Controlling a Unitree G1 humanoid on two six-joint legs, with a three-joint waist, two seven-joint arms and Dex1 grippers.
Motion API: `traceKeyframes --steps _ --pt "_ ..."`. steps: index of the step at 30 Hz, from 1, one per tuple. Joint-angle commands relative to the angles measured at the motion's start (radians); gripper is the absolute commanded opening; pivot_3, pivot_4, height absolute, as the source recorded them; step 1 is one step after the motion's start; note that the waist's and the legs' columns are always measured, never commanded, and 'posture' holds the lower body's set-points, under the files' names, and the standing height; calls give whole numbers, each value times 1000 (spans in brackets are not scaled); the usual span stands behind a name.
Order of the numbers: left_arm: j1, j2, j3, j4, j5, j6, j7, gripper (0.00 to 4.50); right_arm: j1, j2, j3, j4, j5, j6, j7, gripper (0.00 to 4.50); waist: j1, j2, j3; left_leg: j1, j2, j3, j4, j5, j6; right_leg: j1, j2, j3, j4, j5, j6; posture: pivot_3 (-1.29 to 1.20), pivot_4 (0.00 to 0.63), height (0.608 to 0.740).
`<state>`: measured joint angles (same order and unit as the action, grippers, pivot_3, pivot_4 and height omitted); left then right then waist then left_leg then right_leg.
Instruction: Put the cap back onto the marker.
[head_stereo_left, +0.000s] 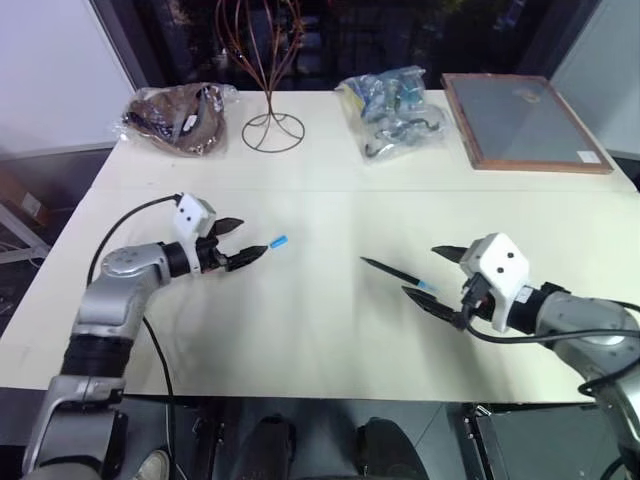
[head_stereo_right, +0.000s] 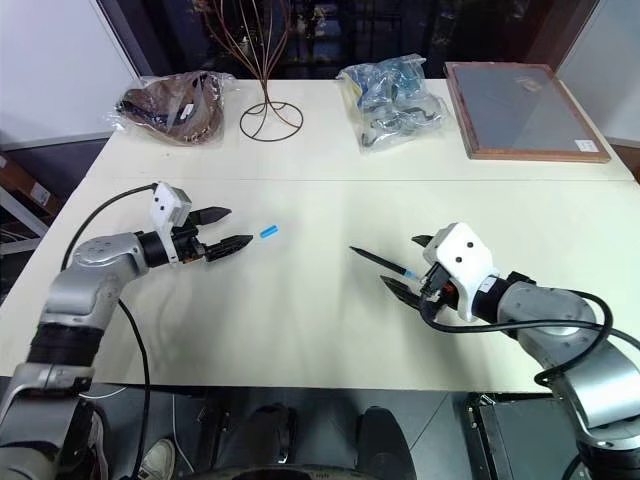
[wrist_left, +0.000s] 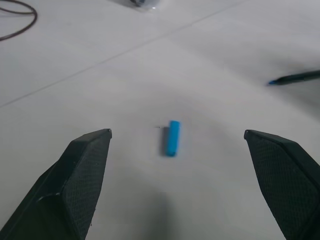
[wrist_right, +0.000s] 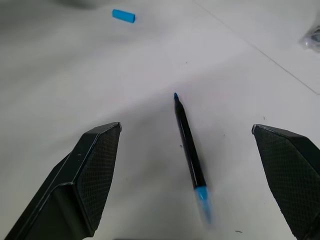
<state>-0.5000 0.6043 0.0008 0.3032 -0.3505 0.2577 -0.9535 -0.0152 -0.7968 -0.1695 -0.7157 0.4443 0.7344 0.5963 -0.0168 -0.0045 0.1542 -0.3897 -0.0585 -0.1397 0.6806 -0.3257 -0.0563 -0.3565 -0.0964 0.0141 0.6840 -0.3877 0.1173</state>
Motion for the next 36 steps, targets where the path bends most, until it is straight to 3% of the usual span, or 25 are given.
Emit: traceKeyframes --steps 1,12,36 --pt "-73 -11 -30 180 82 -162 -57 4459 4 31 -2 -67 -9 1 -49 4368 0 0 0 0 0 0 0 0 0 0 0 0 0 0 0 0 150 740" --pt "-258 -115 -64 611 227 -491 -82 4459 39 76 10 -137 -13 45 -125 4368 -2 0 0 0 -2 -1 1 0 0 0 0 -2 3 0 1 0 150 740" --pt "-322 -205 -48 752 289 -575 -81 4459 28 66 10 -146 -8 68 -131 4368 6 -1 -1 0 -3 -4 3 0 0 1 -1 -2 5 1 1 0 150 740"
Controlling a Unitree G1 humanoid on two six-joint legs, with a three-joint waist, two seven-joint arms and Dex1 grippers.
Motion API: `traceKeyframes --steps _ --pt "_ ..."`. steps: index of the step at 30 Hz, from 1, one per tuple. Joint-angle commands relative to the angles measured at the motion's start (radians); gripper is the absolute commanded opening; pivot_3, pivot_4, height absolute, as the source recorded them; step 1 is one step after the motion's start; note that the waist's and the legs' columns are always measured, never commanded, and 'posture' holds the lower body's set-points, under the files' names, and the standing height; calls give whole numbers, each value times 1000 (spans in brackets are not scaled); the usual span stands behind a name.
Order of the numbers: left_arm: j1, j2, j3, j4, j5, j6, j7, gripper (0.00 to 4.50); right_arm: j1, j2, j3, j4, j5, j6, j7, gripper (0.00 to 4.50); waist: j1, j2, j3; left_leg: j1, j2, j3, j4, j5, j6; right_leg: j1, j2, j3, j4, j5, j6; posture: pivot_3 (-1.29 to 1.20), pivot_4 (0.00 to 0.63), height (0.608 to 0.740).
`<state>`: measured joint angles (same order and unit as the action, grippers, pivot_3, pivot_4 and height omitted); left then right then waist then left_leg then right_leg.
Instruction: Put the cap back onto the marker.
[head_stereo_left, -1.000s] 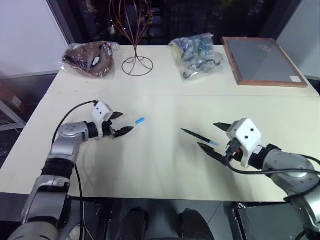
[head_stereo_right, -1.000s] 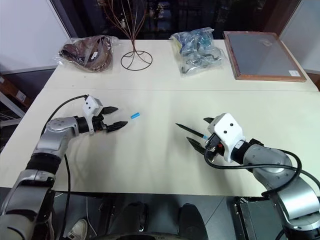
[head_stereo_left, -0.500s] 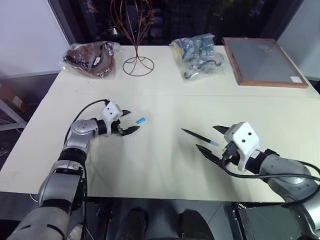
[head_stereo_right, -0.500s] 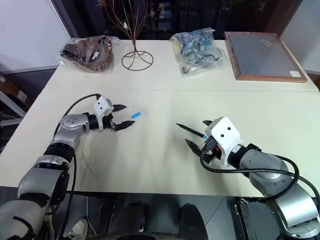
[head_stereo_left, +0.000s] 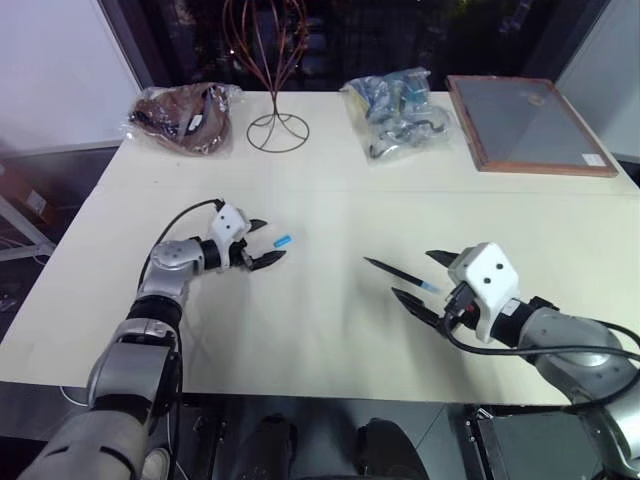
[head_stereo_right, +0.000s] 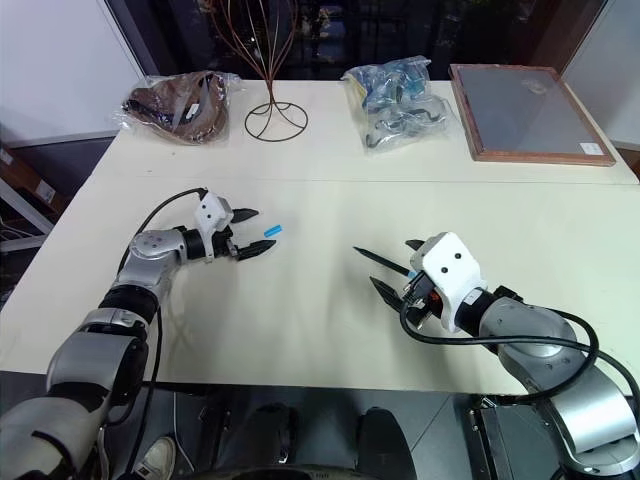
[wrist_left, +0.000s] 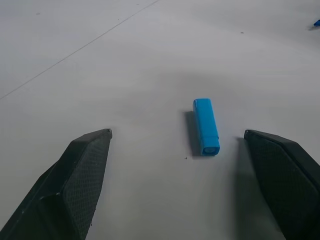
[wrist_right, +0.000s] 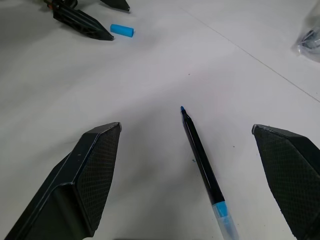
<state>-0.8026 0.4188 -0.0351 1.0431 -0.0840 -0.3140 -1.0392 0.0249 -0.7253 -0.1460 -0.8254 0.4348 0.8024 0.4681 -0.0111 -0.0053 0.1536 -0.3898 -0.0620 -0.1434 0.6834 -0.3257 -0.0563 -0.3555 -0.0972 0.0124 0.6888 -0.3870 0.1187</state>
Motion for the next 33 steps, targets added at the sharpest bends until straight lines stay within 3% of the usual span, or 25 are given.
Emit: traceKeyframes --steps 1,13,15,22,33 --pt "-22 -21 -11 13 24 -3 5 4459 -13 -4 -14 -39 3 2 -4 4368 1 0 0 0 0 0 0 0 0 0 0 0 0 0 0 0 150 740" --pt "-9 -22 -7 23 43 7 1 4459 -11 -4 -18 -44 4 11 -2 4368 -1 0 0 0 0 0 0 0 0 0 0 0 1 0 0 0 150 740" --pt "-8 -21 -5 23 46 8 -2 3619 -12 -4 -19 -43 4 12 -2 4368 -1 0 -1 0 0 0 0 0 0 0 0 0 1 0 0 0 150 740" --pt "1 -15 0 19 51 14 -16 41 -8 -4 -20 -43 3 11 -2 4368 -5 0 -1 1 0 0 1 1 0 0 0 0 2 0 0 0 150 740" --pt "3 -2 2 -23 39 -1 -42 41 -17 -5 -21 -38 1 9 -2 4368 -7 0 -1 2 1 0 1 1 0 0 0 0 3 0 0 0 150 740"
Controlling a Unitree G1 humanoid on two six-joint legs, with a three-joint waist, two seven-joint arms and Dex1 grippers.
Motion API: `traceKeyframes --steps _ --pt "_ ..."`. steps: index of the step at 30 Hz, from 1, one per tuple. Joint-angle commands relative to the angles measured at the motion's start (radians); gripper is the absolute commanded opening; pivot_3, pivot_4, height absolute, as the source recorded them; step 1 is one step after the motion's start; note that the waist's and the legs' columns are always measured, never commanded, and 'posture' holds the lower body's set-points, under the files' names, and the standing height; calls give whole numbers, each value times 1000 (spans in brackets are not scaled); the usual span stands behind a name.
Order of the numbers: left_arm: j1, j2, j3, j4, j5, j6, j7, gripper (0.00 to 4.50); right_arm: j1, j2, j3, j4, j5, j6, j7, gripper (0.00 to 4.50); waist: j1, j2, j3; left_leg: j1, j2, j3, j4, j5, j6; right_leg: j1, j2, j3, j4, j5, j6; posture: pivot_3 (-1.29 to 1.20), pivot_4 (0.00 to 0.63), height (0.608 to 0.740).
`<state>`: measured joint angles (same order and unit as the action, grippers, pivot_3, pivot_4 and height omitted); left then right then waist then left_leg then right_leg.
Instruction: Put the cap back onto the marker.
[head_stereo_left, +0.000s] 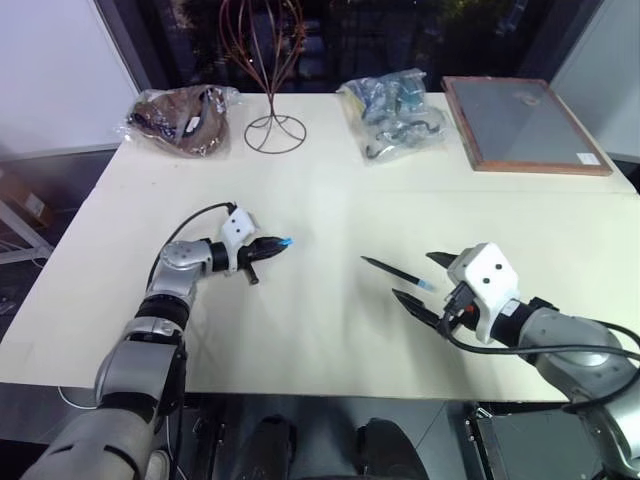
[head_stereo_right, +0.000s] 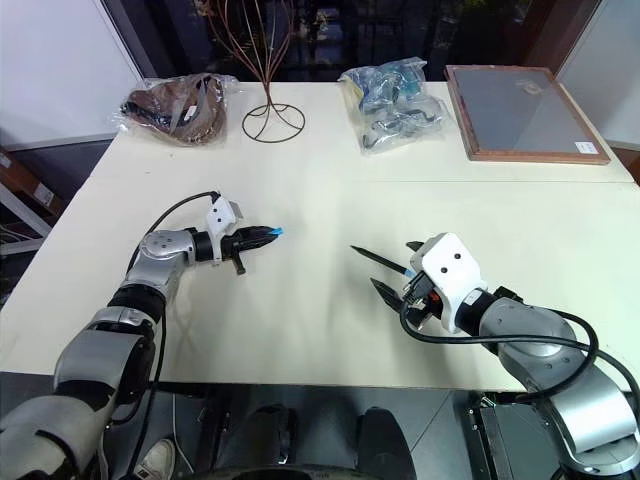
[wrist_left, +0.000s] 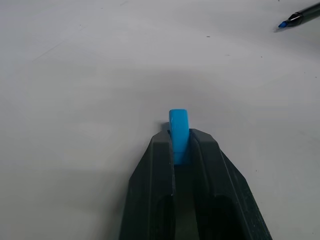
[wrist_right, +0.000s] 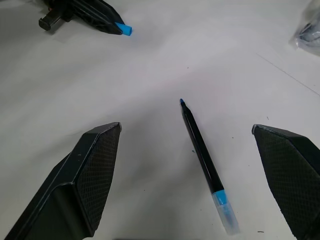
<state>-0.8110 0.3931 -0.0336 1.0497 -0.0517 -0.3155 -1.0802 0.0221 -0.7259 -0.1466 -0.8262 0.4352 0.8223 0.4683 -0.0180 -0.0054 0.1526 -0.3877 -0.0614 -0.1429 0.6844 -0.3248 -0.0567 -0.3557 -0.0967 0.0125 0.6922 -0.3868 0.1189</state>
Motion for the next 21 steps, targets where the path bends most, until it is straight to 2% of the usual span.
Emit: traceKeyframes --steps 1,6,12,21 --pt "10 26 2 -40 2 4 -9 41 -17 -6 -19 -34 0 -12 0 4368 -1 0 0 0 0 0 0 0 0 0 0 0 0 0 0 0 150 740" --pt "35 71 20 -249 -63 36 -108 41 -32 -45 -3 6 -11 -37 47 4368 -4 0 0 -1 1 0 -1 0 0 -2 0 0 0 0 0 0 150 740" --pt "139 152 14 -682 -175 229 -192 41 -137 19 66 271 -14 -145 128 4368 -6 0 0 -2 3 0 -2 0 0 -1 0 0 -3 0 0 0 150 740" --pt "240 197 35 -922 -210 365 -113 41 -254 29 170 592 -102 -301 259 4368 -22 0 0 -2 4 0 -2 0 0 0 0 0 -4 0 0 0 150 740"
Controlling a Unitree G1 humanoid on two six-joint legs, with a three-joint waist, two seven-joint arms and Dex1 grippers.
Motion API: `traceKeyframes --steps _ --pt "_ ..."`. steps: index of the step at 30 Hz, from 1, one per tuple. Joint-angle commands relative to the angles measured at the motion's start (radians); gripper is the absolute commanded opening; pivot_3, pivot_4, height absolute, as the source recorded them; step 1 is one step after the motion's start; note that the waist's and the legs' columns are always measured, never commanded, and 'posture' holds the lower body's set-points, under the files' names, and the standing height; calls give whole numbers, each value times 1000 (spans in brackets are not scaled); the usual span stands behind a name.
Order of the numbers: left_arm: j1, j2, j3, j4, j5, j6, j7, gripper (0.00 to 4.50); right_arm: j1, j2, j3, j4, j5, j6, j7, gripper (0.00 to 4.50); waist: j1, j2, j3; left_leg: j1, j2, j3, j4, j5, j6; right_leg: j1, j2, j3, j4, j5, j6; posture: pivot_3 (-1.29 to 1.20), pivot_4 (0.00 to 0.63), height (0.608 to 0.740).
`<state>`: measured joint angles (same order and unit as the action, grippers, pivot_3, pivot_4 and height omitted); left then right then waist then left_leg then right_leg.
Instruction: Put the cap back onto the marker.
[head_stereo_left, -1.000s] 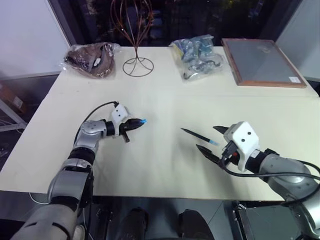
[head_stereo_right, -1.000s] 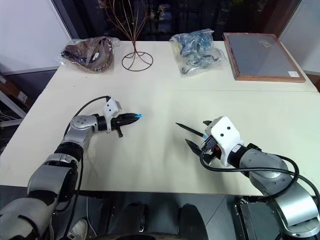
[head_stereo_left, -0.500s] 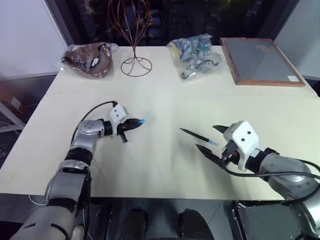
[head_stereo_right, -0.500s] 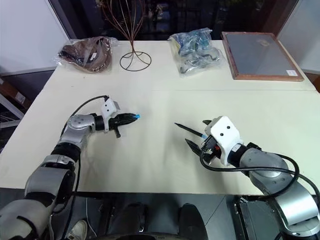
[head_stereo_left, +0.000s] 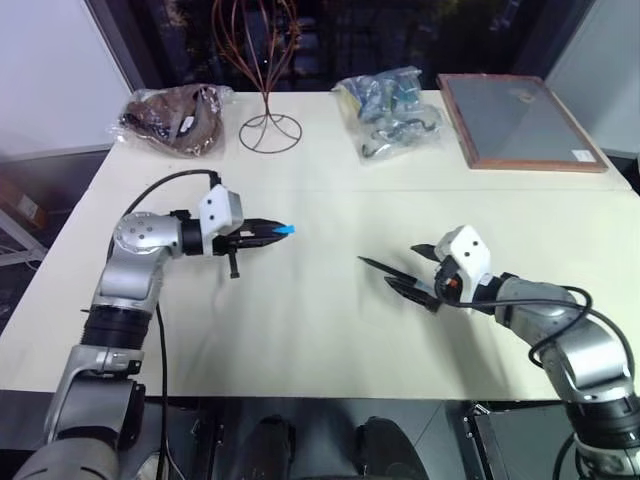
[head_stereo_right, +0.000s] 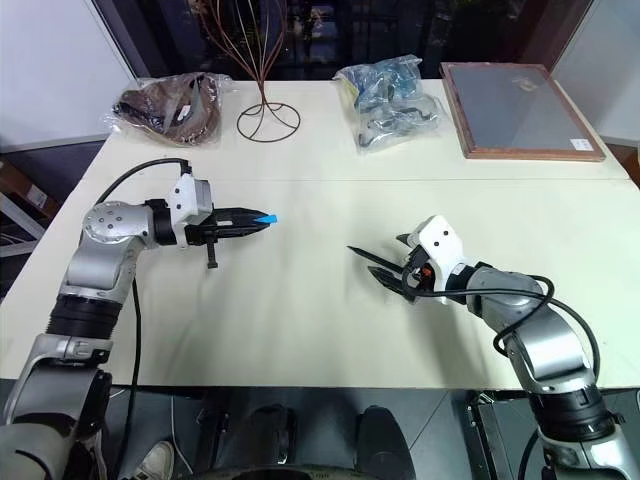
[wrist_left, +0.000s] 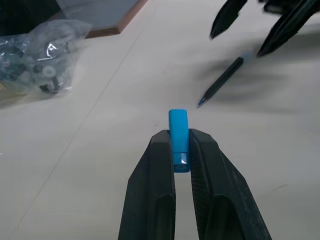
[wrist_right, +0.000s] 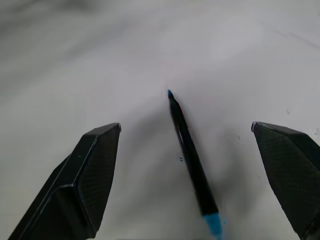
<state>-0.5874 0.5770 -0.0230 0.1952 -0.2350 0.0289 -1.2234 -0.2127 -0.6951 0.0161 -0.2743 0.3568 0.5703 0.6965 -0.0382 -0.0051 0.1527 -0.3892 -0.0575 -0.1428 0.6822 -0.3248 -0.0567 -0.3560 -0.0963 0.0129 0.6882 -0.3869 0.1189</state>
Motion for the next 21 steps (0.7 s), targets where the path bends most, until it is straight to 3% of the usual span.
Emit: traceKeyframes --steps 1,11,21 --pt "29 15 27 -85 -28 28 42 41 -24 -4 16 62 -35 -64 41 4368 -5 0 0 0 0 0 0 0 0 0 0 0 0 0 0 0 150 740" --pt "152 42 37 -224 -37 58 134 41 -99 2 67 285 -121 -170 122 4368 -3 0 0 0 1 0 0 0 0 0 0 0 -1 0 0 0 150 740" --pt "176 53 40 -262 -46 80 173 41 -103 12 101 320 -152 -186 179 4368 -6 0 0 0 1 0 0 0 0 0 0 0 -2 0 0 0 150 740"
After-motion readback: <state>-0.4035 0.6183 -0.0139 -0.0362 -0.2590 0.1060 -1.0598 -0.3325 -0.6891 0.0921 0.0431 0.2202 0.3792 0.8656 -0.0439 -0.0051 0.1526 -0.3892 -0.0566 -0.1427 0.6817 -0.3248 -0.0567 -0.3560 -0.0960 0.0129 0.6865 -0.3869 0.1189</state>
